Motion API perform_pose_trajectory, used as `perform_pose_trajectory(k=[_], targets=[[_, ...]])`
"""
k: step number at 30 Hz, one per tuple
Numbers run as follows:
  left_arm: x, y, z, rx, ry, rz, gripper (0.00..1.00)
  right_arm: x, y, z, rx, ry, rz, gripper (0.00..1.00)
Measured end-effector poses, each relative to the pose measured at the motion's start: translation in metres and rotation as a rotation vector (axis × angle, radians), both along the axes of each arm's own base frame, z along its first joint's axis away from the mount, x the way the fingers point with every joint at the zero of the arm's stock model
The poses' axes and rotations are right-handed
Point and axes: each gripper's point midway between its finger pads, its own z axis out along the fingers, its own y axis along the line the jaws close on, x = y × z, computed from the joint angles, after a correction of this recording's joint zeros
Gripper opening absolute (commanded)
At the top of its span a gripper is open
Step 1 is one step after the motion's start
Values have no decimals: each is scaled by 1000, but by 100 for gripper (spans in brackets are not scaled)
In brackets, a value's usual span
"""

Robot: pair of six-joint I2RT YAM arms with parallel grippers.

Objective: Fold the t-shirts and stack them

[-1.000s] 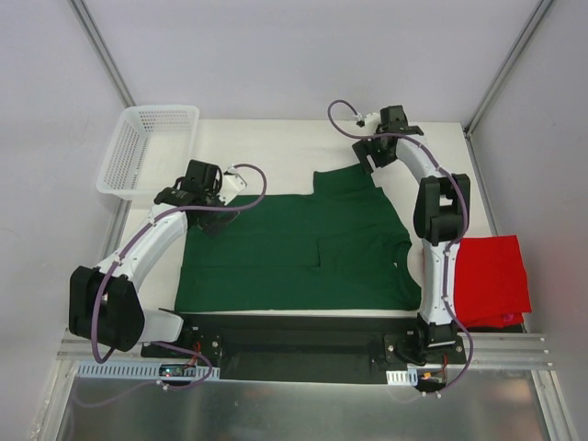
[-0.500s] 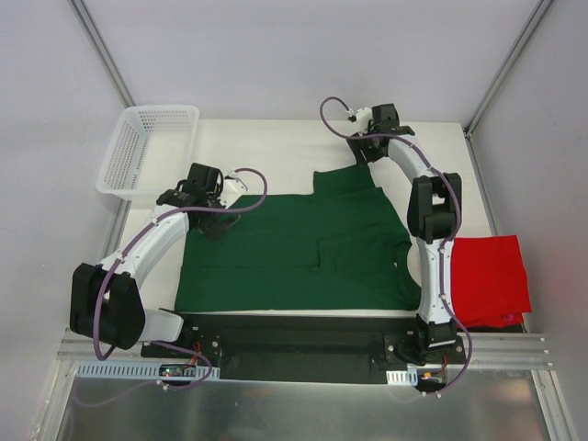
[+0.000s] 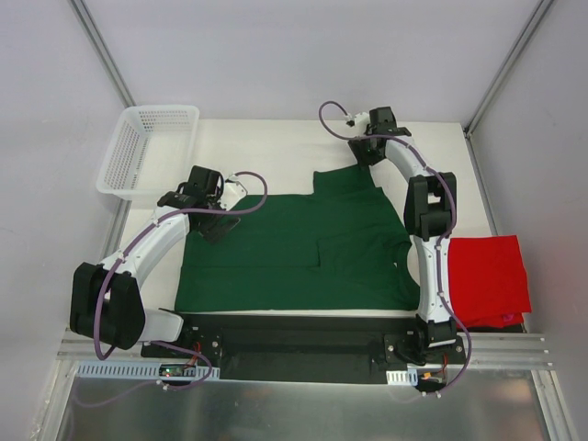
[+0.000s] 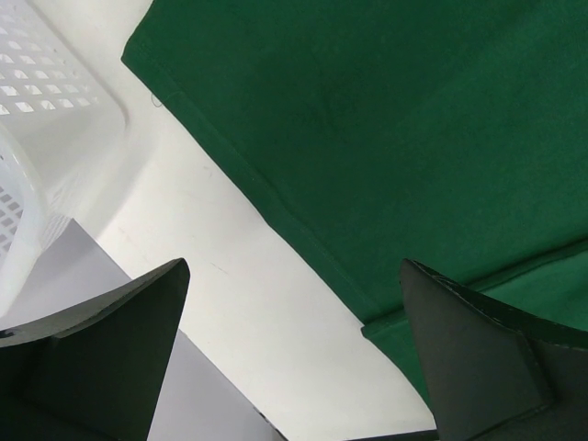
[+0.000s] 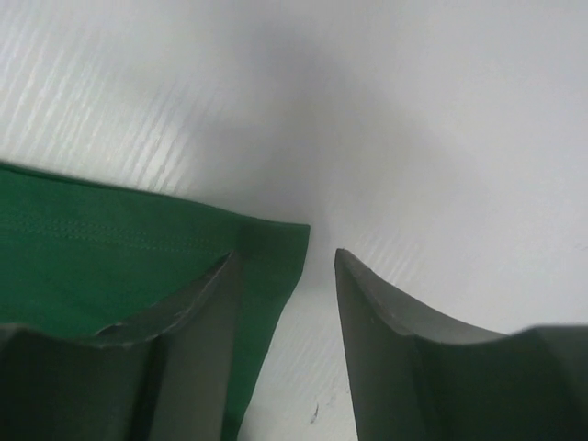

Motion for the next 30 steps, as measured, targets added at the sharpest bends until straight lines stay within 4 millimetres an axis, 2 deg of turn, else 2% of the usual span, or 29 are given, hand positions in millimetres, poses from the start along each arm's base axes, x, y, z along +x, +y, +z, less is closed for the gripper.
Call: perform_pose_trajectory(k=[3,16,20,24,28,30], targets=[[0,0,0,0,0,0,99,0,0,0,-4,1,5,39],[0,0,0,-1,0,0,99,-4,1,-7,-35,51,39,45],[0,0,0,-1,0,0,99,-5,4,-8,-54,54,63,44],[0,0,0,-1,0,1,99,-8,6,-8,-72,59,82,40],[0,0,0,-3,0,2,99,-9,10,-9,-86,63,100,28],[0,0,0,-3,0,2,99,-9,10,-10,-90,64,105,27]])
